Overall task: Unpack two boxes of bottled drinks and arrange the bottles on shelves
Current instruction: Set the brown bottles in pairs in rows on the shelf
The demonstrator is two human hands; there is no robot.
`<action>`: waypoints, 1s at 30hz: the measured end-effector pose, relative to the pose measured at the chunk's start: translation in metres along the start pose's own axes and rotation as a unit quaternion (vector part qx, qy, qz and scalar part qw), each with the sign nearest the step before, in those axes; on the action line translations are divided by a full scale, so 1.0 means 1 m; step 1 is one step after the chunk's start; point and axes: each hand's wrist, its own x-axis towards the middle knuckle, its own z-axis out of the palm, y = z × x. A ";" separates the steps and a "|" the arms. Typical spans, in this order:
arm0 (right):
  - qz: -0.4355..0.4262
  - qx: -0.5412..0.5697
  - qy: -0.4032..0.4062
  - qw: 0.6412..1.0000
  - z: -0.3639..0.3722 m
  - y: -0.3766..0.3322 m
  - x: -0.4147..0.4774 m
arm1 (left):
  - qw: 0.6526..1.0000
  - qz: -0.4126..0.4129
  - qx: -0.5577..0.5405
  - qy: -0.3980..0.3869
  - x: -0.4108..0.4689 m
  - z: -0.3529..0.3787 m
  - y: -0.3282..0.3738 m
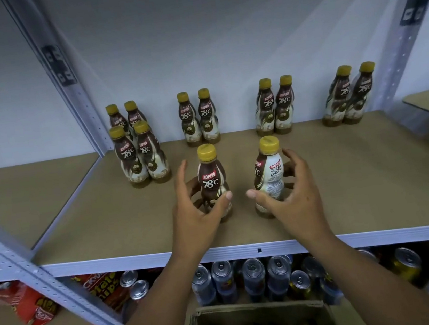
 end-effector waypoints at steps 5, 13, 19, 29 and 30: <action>-0.042 -0.046 0.036 0.997 0.004 0.000 -0.003 | 0.998 0.023 0.037 0.044 -0.004 0.005 -0.004; -0.041 -0.052 0.042 0.997 0.007 0.003 -0.003 | 0.995 0.021 0.082 0.062 -0.002 0.007 -0.011; -0.034 -0.049 0.041 0.997 0.007 0.003 -0.002 | 0.995 0.013 0.082 0.055 -0.003 0.007 -0.011; -0.006 -0.019 0.039 0.999 0.006 0.002 -0.002 | 0.997 0.009 0.071 0.038 -0.002 0.006 -0.011; -0.003 -0.015 0.038 0.999 0.007 0.002 -0.001 | 0.997 0.007 0.068 0.035 -0.002 0.006 -0.011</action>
